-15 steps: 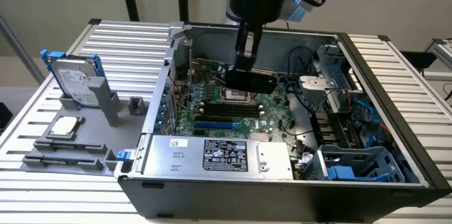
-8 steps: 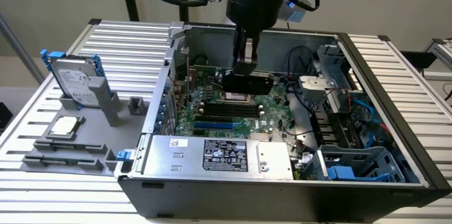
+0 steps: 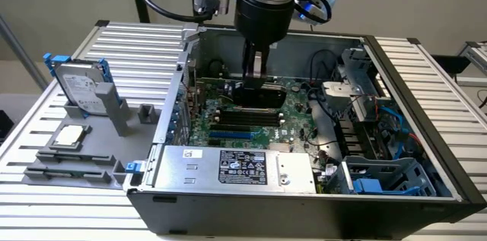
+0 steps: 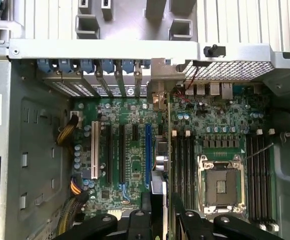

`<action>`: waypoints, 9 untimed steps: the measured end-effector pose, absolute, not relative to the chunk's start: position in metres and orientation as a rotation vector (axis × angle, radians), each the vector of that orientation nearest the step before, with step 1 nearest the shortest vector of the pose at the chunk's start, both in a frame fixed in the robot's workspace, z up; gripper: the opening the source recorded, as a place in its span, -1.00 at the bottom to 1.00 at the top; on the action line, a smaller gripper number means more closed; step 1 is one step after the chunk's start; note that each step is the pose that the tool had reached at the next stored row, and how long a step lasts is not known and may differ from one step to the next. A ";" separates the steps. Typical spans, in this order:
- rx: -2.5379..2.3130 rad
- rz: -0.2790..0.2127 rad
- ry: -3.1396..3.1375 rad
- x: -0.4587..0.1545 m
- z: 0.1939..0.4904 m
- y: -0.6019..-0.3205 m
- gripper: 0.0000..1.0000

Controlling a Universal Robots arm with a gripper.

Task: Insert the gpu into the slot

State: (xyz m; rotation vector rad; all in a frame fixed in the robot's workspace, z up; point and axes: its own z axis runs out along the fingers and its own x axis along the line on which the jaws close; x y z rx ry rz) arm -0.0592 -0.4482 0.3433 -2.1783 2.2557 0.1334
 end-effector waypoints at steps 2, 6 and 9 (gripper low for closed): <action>-2.178 0.133 2.256 -0.060 0.340 -0.450 -0.48; -2.178 0.133 2.256 -0.064 0.332 -0.452 -0.48; -2.178 0.133 2.256 -0.067 0.327 -0.452 -0.48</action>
